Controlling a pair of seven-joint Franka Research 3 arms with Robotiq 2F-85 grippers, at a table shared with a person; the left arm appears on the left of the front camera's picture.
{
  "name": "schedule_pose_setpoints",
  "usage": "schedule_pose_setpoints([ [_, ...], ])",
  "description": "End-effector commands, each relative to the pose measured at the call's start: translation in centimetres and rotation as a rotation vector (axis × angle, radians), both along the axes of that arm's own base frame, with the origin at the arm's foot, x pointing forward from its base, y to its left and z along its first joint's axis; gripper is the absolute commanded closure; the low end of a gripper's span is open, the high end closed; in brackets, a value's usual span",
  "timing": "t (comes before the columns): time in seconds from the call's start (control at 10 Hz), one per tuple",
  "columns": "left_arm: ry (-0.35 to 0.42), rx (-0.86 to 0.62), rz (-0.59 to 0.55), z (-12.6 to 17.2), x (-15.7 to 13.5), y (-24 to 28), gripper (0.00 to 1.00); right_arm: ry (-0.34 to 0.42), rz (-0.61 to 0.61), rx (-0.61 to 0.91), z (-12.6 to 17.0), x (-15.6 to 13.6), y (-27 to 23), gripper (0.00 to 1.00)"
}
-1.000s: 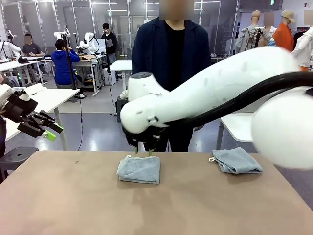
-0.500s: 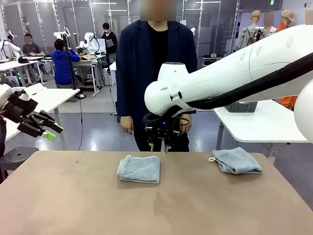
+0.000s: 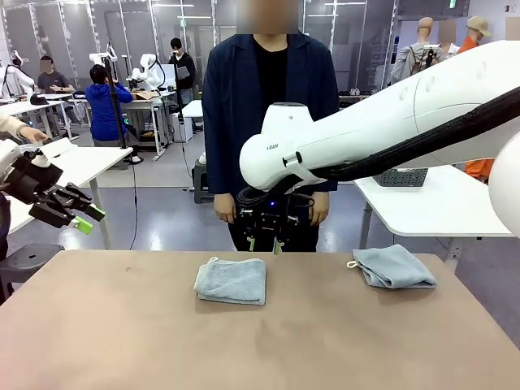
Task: Fold the towels and place them in the basket.
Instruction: When a person lays out a Towel with hook on the table, fold it in half twice, then stack the folded Towel with hook on the right side of the table.
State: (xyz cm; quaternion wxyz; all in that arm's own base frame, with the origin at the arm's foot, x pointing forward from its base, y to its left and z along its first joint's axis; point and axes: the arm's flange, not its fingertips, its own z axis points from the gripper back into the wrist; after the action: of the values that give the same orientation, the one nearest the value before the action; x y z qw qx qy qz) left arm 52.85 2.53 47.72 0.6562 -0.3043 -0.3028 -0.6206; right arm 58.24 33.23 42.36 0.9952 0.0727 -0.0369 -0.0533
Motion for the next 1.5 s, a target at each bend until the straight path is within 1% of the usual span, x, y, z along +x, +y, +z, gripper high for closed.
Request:
schedule_pose_setpoints([
  [0.0,0.004,0.015,0.007,0.2,0.0,0.0,0.32,0.002,-0.001,-0.001,-0.1,0.1,0.1,0.40],
  [1.0,0.004,0.015,0.007,0.2,0.0,0.0,0.32,0.000,0.000,0.001,0.0,0.1,0.0,0.40],
  [1.2,0.004,0.015,0.007,0.2,0.0,0.0,0.32,-0.032,-0.005,-0.005,-2.2,0.4,-0.1,0.40],
  [1.4,0.004,0.015,0.007,0.2,0.0,0.0,0.32,-0.048,-0.011,-0.026,-4.3,1.0,-0.4,0.40],
])
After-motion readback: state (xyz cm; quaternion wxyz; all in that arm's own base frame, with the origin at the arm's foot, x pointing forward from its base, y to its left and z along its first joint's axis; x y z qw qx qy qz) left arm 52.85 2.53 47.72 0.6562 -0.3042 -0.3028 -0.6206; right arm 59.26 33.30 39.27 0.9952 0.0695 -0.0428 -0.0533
